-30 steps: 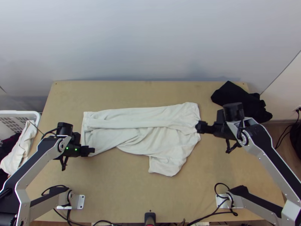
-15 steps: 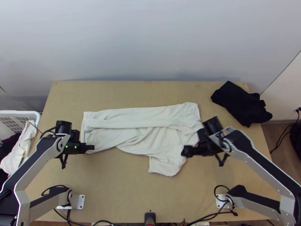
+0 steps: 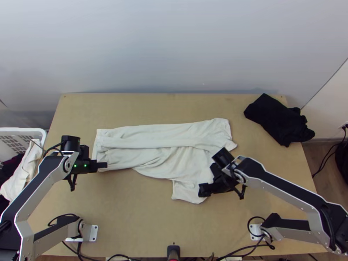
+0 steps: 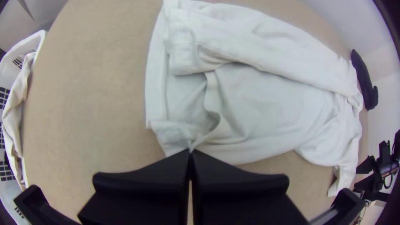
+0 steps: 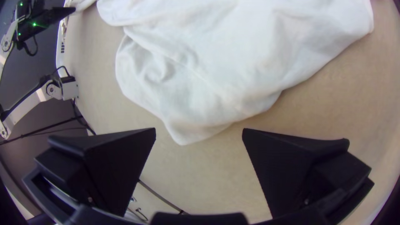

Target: Fold the t-shirt

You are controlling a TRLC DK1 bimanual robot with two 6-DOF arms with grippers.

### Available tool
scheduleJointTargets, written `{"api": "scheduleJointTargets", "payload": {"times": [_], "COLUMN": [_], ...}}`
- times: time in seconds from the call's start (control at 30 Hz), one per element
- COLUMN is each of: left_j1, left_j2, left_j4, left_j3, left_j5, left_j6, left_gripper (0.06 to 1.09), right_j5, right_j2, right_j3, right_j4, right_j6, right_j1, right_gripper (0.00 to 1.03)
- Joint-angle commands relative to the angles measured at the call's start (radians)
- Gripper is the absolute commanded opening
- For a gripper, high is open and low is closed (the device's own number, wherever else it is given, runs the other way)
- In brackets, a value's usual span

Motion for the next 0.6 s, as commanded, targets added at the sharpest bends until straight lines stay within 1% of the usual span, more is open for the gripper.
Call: {"api": "scheduleJointTargets", "payload": {"times": [0.0,0.07,0.13,0.23,0.27,0.33,0.43,0.57], "left_j1": [0.006,0.004,0.004,0.006,0.010,0.026,0.040,0.055], "left_j2": [0.000,0.005,0.005,0.002,0.002,0.000,0.000,-0.002], "left_j4": [0.003,0.003,0.005,0.003,0.003,0.003,0.003,0.003], "left_j3": [0.007,0.007,0.008,0.011,0.011,0.013,0.016,0.028], "left_j5": [-0.005,-0.005,-0.005,-0.005,-0.005,-0.005,-0.005,-0.005], "left_j6": [0.001,-0.001,-0.001,0.002,0.005,0.014,0.017,0.011], "left_gripper": [0.10,0.10,0.10,0.10,0.10,0.10,0.10,0.10], "right_j5": [-0.007,-0.007,-0.007,-0.005,-0.004,-0.002,-0.002,-0.001], "right_j2": [0.041,0.064,0.086,0.101,0.101,0.103,0.078,0.014], "right_j3": [-0.021,-0.023,-0.021,-0.018,-0.018,-0.016,-0.023,-0.018], "right_j4": [0.043,0.061,0.086,0.126,0.140,0.160,0.160,0.150], "right_j6": [0.009,0.012,0.015,0.018,0.020,0.015,0.009,0.009], "right_j1": [0.057,0.066,0.077,0.078,0.077,0.063,0.021,-0.054], "right_gripper": [0.92,0.92,0.80,0.50,0.38,0.09,0.04,0.03]}}
